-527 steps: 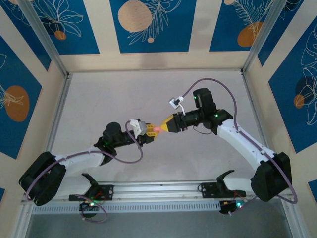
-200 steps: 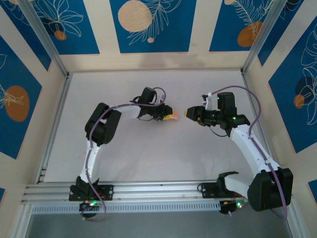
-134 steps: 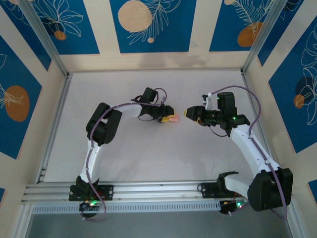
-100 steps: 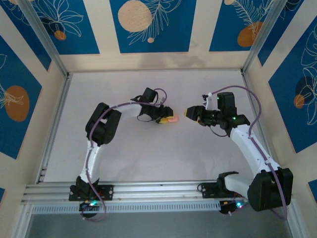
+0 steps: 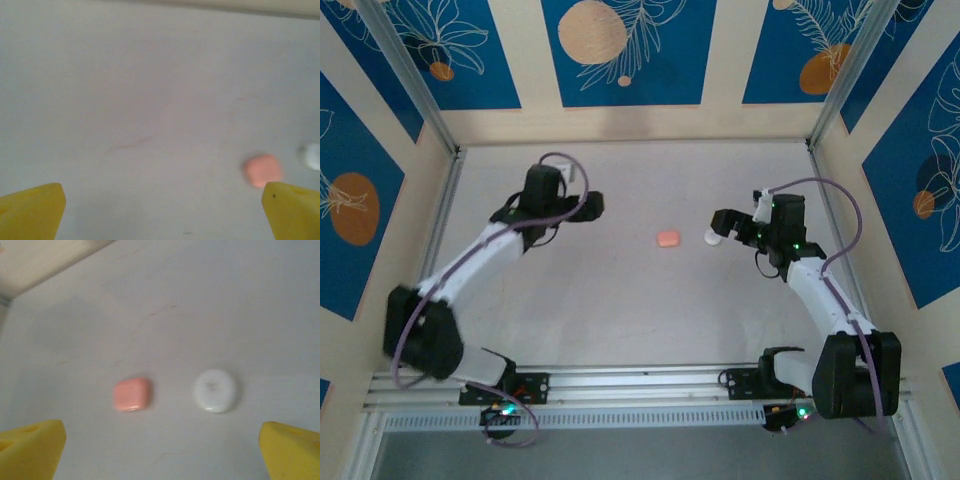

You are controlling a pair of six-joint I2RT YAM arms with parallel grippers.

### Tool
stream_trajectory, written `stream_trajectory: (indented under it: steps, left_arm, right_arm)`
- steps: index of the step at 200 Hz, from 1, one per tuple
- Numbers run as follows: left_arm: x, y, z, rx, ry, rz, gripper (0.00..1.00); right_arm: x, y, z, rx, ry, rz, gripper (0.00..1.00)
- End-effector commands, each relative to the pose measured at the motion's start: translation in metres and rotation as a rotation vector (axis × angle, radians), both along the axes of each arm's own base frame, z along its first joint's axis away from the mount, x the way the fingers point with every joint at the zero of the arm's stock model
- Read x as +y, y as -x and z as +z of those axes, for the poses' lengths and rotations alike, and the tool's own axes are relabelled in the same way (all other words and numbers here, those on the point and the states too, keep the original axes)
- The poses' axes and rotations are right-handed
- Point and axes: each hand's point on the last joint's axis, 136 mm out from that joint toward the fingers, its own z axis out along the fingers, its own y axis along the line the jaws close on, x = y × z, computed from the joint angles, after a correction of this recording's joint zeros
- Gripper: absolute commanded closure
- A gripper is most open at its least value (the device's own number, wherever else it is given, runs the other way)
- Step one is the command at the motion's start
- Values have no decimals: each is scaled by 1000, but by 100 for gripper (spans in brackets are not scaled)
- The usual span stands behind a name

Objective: Insert the wireless bluetooth earbuds into the charging case

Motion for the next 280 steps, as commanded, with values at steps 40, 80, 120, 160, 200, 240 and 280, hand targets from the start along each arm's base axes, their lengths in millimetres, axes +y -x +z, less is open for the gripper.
stream_trajectory:
  steps: [40,80,120,160,200,240,280]
  left_arm:
    - [121,22,-42,-383,-416,349,0]
    - [122,27,-72,-532,-441,291,0]
    - [143,9,-107,-447,-303,284,0]
    - [155,-7,-118,-308,-261,298,0]
    - [149,-9,-117,-323,-259,262,0]
    - [144,-11,-117,-323,-260,230,0]
    - [144,-11,-117,-321,-258,229,0]
  right_arm:
    - [-55,-27,-24,-210,221,-131,1]
    - [-44,-41,-35,-325,218,-51,1]
    - [-26,-50,-52,-342,259,61,1]
    - [-27,-49,-58,-363,275,39,1]
    - [-27,-49,-57,-368,275,38,1]
    - [-27,-49,-57,-369,274,38,1]
    - [-27,-49,-58,-367,276,37,1]
